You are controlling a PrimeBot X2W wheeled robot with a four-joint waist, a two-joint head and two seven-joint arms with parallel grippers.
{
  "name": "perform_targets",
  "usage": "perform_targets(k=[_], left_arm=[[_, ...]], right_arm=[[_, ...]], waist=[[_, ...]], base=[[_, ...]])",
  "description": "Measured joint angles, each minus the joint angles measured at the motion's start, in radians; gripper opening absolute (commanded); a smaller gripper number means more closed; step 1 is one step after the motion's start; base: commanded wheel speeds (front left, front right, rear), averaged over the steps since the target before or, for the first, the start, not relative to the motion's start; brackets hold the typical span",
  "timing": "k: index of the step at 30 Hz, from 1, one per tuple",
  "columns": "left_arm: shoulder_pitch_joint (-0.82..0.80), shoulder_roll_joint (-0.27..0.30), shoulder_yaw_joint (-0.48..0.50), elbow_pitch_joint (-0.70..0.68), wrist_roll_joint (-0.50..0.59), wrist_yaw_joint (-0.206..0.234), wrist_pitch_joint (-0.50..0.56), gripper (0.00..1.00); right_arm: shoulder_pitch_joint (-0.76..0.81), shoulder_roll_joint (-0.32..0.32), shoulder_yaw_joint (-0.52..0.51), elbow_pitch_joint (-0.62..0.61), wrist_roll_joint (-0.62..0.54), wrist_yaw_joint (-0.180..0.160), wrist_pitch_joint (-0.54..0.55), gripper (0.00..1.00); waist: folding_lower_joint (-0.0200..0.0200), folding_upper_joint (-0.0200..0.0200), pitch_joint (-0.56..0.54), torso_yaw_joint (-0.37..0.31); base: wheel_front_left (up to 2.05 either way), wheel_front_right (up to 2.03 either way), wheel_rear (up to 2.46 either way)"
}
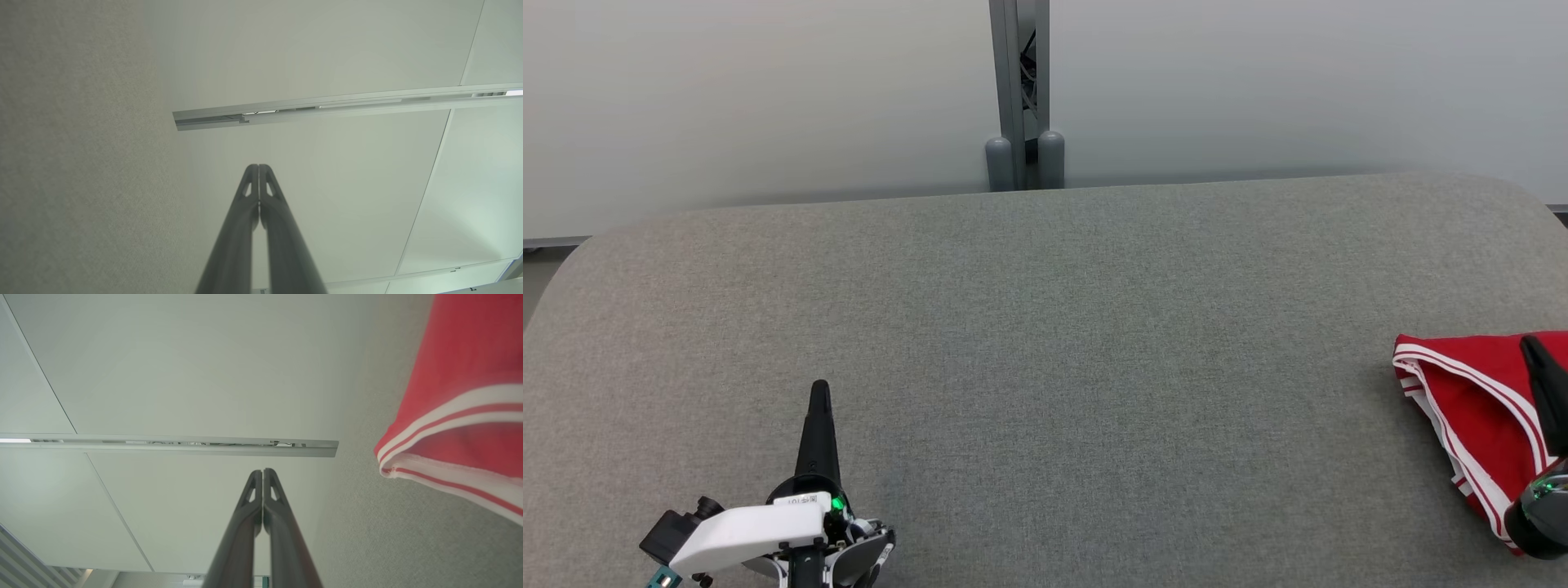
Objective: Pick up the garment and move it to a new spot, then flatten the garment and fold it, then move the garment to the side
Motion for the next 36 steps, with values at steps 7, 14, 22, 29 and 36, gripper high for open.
perform_targets(k=[7, 14, 22, 29, 36], left_arm=[[0.000, 0.000, 0.000, 0.000, 0.000, 0.000, 0.000, 0.00], [0.000, 0.000, 0.000, 0.000, 0.000, 0.000, 0.000, 0.00], [0.000, 0.000, 0.000, 0.000, 0.000, 0.000, 0.000, 0.00], [0.000, 0.000, 0.000, 0.000, 0.000, 0.000, 0.000, 0.00], [0.000, 0.000, 0.000, 0.000, 0.000, 0.000, 0.000, 0.00]], right_arm=[[0.000, 0.000, 0.000, 0.000, 0.000, 0.000, 0.000, 0.00], [0.000, 0.000, 0.000, 0.000, 0.000, 0.000, 0.000, 0.00], [0.000, 0.000, 0.000, 0.000, 0.000, 0.000, 0.000, 0.00], [0.000, 0.000, 0.000, 0.000, 0.000, 0.000, 0.000, 0.00], [0.000, 0.000, 0.000, 0.000, 0.000, 0.000, 0.000, 0.00]], waist=[[0.0000, 0.0000, 0.000, 0.000], [0.0000, 0.0000, 0.000, 0.000], [0.0000, 0.0000, 0.000, 0.000], [0.0000, 0.0000, 0.000, 0.000], [0.0000, 0.0000, 0.000, 0.000]], base=[[0.00, 0.00, 0.00], [0.00, 0.00, 0.00], [0.00, 0.00, 0.00], [0.00, 0.00, 0.00], [0.00, 0.00, 0.00]])
